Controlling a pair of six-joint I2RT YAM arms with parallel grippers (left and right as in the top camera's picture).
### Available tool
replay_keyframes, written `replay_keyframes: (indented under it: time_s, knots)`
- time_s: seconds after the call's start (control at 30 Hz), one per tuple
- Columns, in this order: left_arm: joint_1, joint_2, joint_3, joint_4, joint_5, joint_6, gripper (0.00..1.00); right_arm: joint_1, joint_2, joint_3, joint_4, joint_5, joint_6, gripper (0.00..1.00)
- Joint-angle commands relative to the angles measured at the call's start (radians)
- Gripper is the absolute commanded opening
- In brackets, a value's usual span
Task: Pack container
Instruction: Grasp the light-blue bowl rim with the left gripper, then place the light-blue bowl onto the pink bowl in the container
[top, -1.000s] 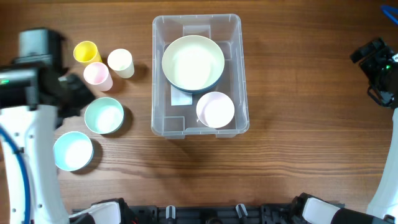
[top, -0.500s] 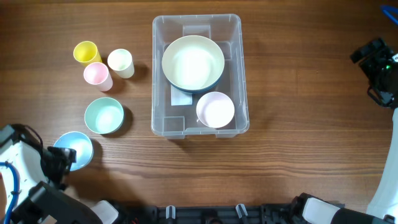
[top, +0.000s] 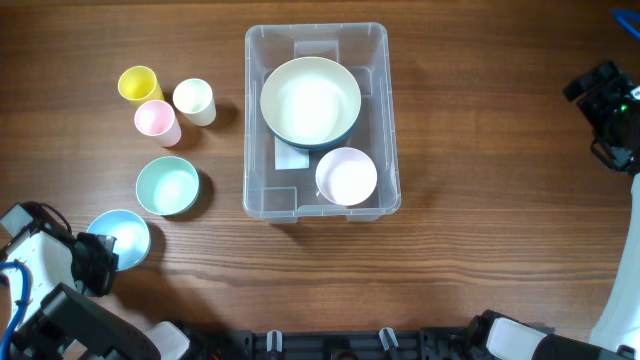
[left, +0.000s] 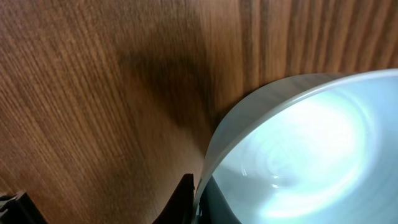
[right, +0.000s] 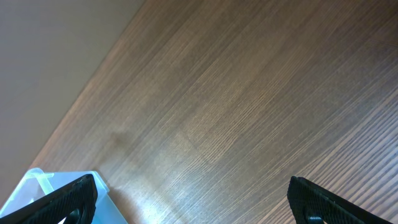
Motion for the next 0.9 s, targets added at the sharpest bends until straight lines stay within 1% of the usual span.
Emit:
replay_keyframes:
  time_s: [0.0, 0.03, 0.1, 0.2, 0.27, 0.3, 0.37, 0.43, 0.5, 0.6, 0.7, 0.73, 0.87]
  knots:
    - [0.004, 0.002, 0.017, -0.056, 0.113, 0.001, 0.04, 0.002, 0.008, 0.010, 0.001, 0.014, 0.009, 1.00]
    - [0.004, -0.013, 0.050, -0.103, 0.140, 0.001, 0.04, 0.002, 0.008, 0.010, 0.001, 0.014, 0.009, 1.00]
    - [0.004, -0.051, 0.121, -0.186, 0.150, 0.001, 0.04, 0.002, 0.008, 0.010, 0.001, 0.014, 0.009, 1.00]
    - [0.003, -0.151, 0.285, -0.334, 0.158, 0.002, 0.04, 0.002, 0.008, 0.010, 0.001, 0.014, 0.010, 1.00]
    - [-0.009, -0.209, 0.374, -0.389, 0.165, 0.023, 0.04, 0.002, 0.008, 0.010, 0.001, 0.014, 0.009, 1.00]
    - [-0.034, -0.253, 0.445, -0.426, 0.206, 0.028, 0.04, 0.002, 0.008, 0.010, 0.001, 0.014, 0.009, 1.00]
    - [-0.117, -0.317, 0.513, -0.430, 0.316, 0.046, 0.04, 0.002, 0.008, 0.010, 0.001, 0.014, 0.009, 1.00]
    - [-0.261, -0.361, 0.542, -0.348, 0.449, 0.119, 0.04, 0.002, 0.008, 0.010, 0.001, 0.014, 0.009, 1.00]
    - [-0.422, -0.376, 0.546, -0.278, 0.461, 0.145, 0.04, 0.002, 0.008, 0.010, 0.001, 0.014, 0.009, 1.00]
    - [-0.752, -0.341, 0.546, -0.135, 0.458, 0.217, 0.04, 0.002, 0.008, 0.010, 0.001, 0.014, 0.009, 1.00]
    - [-1.035, -0.234, 0.546, -0.010, 0.432, 0.262, 0.04, 0.002, 0.008, 0.010, 0.001, 0.014, 0.010, 1.00]
    - [-1.102, -0.190, 0.546, 0.015, 0.409, 0.262, 0.04, 0.002, 0.008, 0.010, 0.001, 0.014, 0.010, 1.00]
    - [-1.281, -0.008, 0.547, 0.048, 0.284, 0.265, 0.04, 0.002, 0.008, 0.010, 0.001, 0.014, 0.009, 1.00]
